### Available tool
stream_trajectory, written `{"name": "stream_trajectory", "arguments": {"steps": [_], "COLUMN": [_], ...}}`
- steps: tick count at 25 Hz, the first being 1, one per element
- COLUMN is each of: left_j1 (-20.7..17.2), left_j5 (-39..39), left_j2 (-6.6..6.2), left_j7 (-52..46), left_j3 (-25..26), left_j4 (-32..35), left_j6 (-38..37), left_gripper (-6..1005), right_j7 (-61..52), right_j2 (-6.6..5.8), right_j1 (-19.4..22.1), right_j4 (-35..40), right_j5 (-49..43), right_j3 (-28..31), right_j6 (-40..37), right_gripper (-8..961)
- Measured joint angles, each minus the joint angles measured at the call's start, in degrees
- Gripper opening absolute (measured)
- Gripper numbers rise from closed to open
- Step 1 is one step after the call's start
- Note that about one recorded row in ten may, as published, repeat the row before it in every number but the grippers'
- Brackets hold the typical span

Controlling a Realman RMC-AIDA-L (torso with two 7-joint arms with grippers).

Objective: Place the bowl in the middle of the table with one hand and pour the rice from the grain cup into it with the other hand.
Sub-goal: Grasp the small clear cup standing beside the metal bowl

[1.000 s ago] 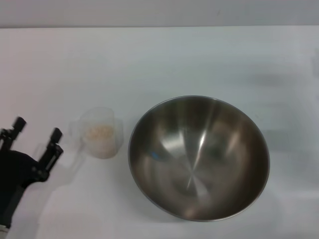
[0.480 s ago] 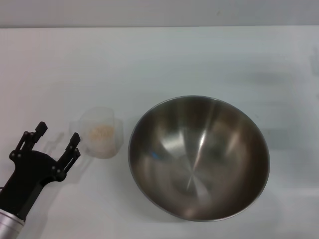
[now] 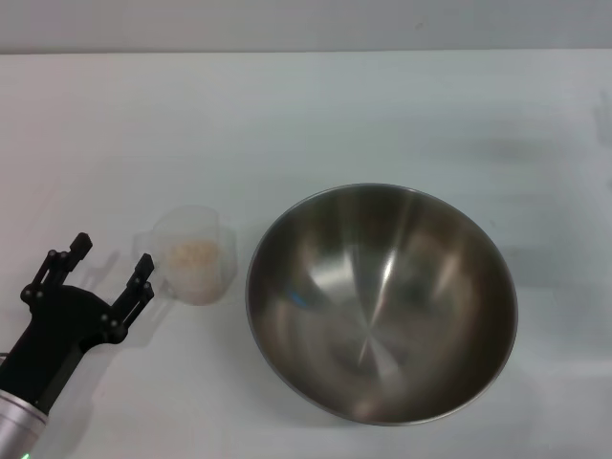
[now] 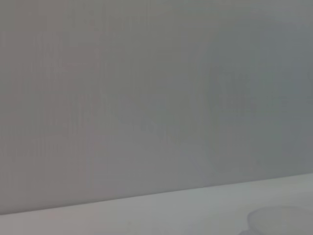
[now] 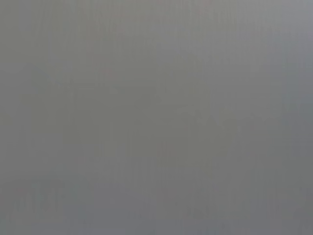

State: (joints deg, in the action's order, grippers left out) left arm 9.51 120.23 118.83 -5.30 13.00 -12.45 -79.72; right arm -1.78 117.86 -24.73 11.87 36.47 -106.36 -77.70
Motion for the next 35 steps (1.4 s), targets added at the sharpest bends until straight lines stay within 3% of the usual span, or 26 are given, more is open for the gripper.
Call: {"name": "stream_trajectory", "arguments": {"steps": [24, 35], "left_j1": [5.83, 5.90], "left_j5": [0.00, 0.33], "left_j2": [-0.12, -0.17], "left_j7": [0.12, 0.13], "left_j3": [2.98, 3.65], "left_j4": [1.23, 1.18], "left_j6": [7.19, 5.99], "left_gripper": [724, 721], "right_j7": [-0.13, -0.16], "right_j2": [0.00, -0.06], "right_j1": [-0.86, -1.72], "right_j4": [0.04, -0.26], "right_j5": [0.41, 0.52], "right_j3": [0.05, 0.12], "right_j6": [0.28, 1.20], "right_gripper": [546, 547]}}
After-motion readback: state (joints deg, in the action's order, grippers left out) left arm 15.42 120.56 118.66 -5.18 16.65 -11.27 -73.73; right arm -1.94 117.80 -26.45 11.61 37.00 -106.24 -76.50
